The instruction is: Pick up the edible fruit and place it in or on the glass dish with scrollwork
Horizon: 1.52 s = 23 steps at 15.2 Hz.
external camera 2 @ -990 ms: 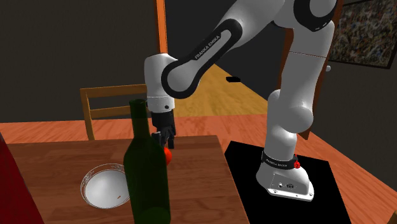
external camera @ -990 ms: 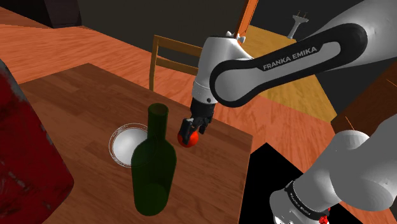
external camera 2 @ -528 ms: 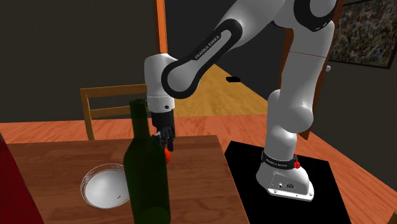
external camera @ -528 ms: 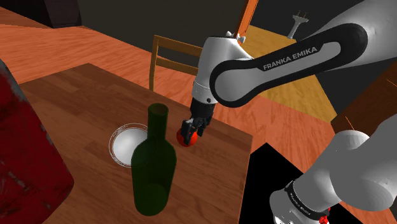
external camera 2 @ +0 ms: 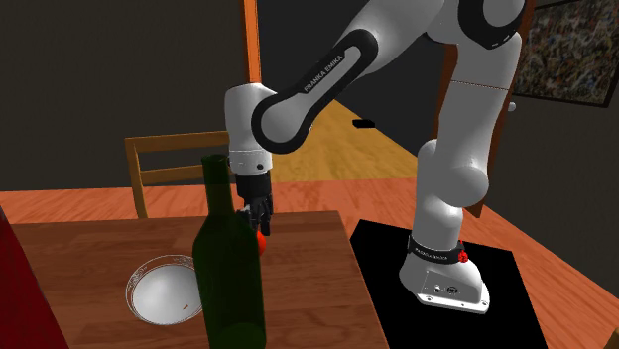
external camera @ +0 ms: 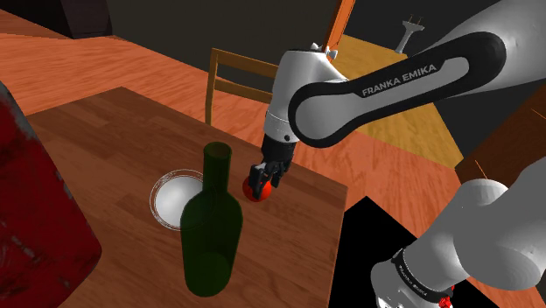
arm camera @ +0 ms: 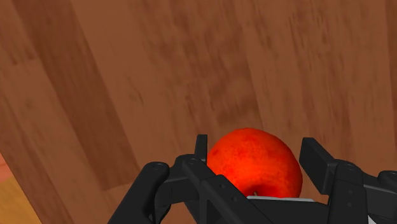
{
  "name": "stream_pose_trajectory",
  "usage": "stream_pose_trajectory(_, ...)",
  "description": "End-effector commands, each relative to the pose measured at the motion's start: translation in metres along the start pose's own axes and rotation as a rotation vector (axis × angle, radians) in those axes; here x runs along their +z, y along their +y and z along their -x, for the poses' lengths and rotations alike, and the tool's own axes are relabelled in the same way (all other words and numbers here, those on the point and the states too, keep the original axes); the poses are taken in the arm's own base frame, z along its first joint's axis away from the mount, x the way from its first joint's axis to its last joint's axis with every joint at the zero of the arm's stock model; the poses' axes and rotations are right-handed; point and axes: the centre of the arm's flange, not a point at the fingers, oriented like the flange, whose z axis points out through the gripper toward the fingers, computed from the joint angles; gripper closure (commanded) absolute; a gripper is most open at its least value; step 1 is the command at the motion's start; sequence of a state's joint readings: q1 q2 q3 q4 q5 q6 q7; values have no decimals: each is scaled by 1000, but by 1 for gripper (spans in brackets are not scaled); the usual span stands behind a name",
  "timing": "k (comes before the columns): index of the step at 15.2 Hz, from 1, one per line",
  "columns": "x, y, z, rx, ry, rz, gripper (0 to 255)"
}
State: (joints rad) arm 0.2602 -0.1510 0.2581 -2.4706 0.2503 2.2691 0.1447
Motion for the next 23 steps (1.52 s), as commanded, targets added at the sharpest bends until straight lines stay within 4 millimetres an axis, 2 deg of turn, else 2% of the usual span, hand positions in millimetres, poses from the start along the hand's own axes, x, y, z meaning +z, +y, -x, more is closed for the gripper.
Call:
stream_pose_trajectory(1, -4, 0, 1, 2, -2, 1, 255)
stream_pose_trajectory(23, -119, -15, 10, 2, -2, 1, 255)
